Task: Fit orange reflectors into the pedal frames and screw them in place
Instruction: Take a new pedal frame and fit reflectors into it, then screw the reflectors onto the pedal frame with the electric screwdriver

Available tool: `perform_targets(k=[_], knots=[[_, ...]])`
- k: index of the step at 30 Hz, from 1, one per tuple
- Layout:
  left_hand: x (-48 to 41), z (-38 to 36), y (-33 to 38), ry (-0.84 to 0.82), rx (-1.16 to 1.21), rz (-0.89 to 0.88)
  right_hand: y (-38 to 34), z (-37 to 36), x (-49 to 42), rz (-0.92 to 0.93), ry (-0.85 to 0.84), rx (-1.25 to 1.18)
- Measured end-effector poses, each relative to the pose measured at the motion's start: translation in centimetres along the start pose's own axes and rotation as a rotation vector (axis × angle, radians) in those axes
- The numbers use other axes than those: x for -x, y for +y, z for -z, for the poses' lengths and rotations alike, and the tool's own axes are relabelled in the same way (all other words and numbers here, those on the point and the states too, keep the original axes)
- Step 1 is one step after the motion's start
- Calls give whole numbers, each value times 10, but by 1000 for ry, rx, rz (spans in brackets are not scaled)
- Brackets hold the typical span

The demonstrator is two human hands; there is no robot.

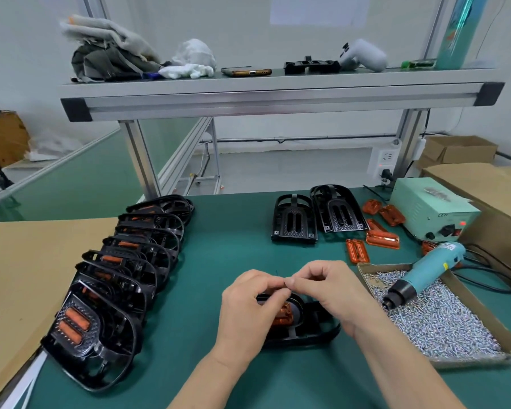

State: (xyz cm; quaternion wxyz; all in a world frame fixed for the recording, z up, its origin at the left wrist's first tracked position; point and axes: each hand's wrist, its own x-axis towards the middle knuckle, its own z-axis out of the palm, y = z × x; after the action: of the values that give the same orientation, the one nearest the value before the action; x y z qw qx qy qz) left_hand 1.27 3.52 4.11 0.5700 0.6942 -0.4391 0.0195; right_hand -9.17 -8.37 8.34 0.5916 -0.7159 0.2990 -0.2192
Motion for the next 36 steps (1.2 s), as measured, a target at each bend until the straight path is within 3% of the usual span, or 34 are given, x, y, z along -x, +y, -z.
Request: perform_targets(k=[5,7,11,15,17,22,36], knots=[[0,0,0,26,-61,-37,3,3,2,-2,-57,51],[0,2,-2,20,-89,-61,6,8,2,38,-1,139],[3,7,-8,40,-128,-58,15,45,-4,186,499,545],[6,9,-15,63,-150,-23,38,91,-12,-21,705,738],[7,8,-17,59,-155,-5,48,102,-13,-133,743,729],[9,3,-19,49,-162,39,60,113,-14,-183,829,650],[12,2,-22,77,-149,39,71,118,-21,-296,792,145]])
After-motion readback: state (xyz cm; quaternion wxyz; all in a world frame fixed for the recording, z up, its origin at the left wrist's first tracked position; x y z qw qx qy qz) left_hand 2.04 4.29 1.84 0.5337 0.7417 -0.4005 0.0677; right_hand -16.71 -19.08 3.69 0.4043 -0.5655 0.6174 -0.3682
